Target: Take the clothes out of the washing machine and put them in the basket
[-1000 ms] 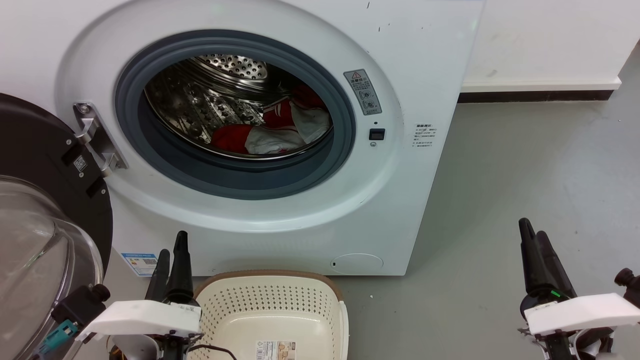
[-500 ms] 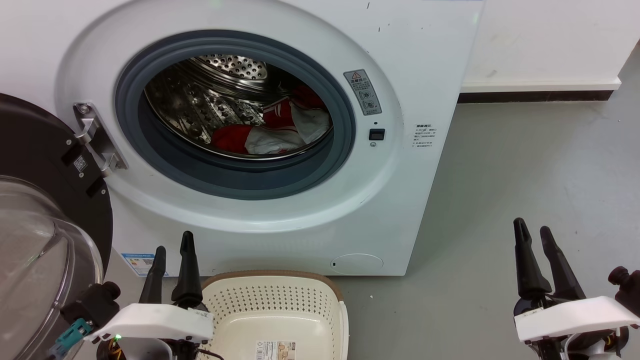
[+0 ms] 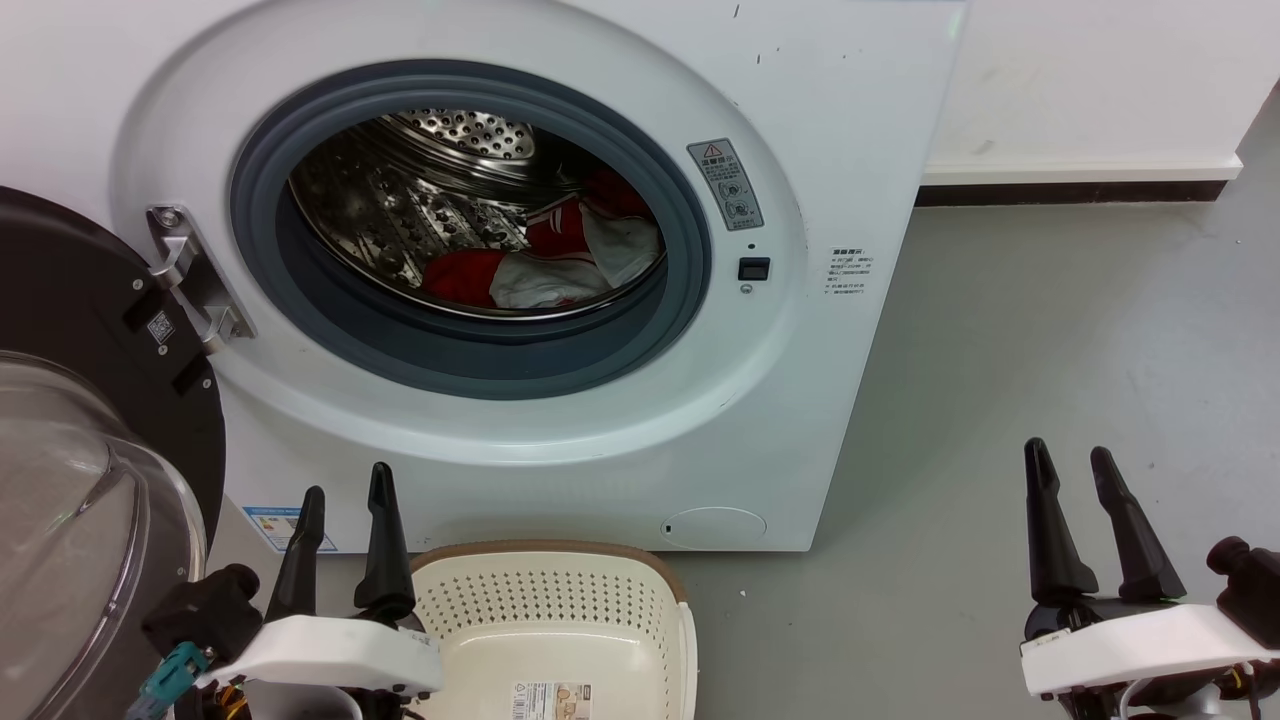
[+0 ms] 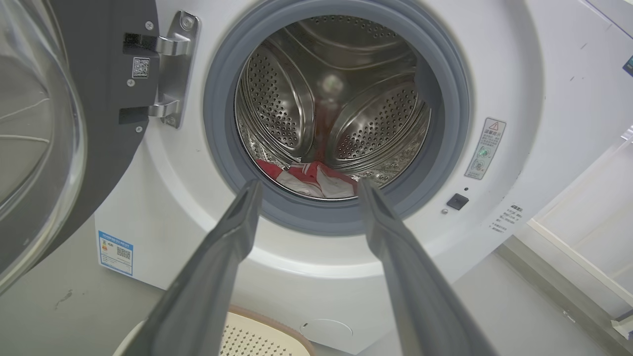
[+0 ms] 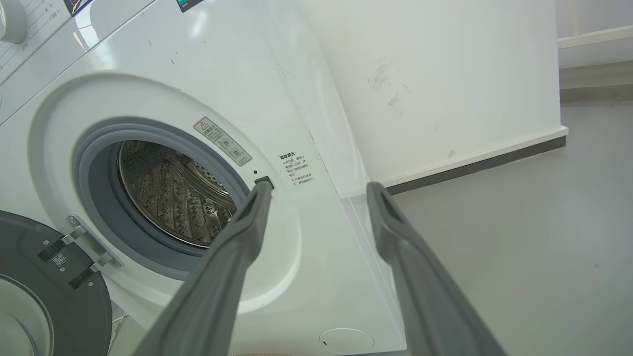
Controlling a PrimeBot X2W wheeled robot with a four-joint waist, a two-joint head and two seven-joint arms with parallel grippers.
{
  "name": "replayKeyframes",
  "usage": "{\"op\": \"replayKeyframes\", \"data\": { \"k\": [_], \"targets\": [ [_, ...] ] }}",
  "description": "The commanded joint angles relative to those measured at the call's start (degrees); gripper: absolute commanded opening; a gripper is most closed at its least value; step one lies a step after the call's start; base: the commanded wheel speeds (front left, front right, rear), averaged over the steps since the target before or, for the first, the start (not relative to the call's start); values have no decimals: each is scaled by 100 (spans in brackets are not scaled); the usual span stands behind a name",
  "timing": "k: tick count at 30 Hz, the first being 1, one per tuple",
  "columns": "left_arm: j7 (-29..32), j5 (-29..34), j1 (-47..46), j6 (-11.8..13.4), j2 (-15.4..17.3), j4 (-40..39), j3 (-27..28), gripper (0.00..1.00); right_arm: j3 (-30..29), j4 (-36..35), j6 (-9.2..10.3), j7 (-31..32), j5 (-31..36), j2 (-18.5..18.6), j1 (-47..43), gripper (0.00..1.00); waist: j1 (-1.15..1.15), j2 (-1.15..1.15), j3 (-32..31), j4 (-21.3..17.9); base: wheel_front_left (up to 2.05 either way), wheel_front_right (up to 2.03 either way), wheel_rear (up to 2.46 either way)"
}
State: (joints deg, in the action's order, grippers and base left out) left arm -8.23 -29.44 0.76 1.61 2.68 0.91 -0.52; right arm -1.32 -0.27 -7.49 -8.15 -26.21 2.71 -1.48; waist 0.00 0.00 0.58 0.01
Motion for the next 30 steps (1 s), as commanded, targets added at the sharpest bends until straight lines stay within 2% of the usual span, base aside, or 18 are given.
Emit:
{"op": "replayKeyframes", "data": {
  "k": [1, 30],
  "targets": [
    [-48, 168, 11, 36, 17, -88, -22, 100, 7, -109, 0, -54, 154, 26, -27, 100, 0, 0, 1, 2, 0, 0, 0],
    [-428, 1655, 246, 204, 24, -201, -116, 100, 23, -380, 1, -443, 1719, 27, -236, 100, 0, 0, 24, 22, 0, 0, 0]
  ]
}}
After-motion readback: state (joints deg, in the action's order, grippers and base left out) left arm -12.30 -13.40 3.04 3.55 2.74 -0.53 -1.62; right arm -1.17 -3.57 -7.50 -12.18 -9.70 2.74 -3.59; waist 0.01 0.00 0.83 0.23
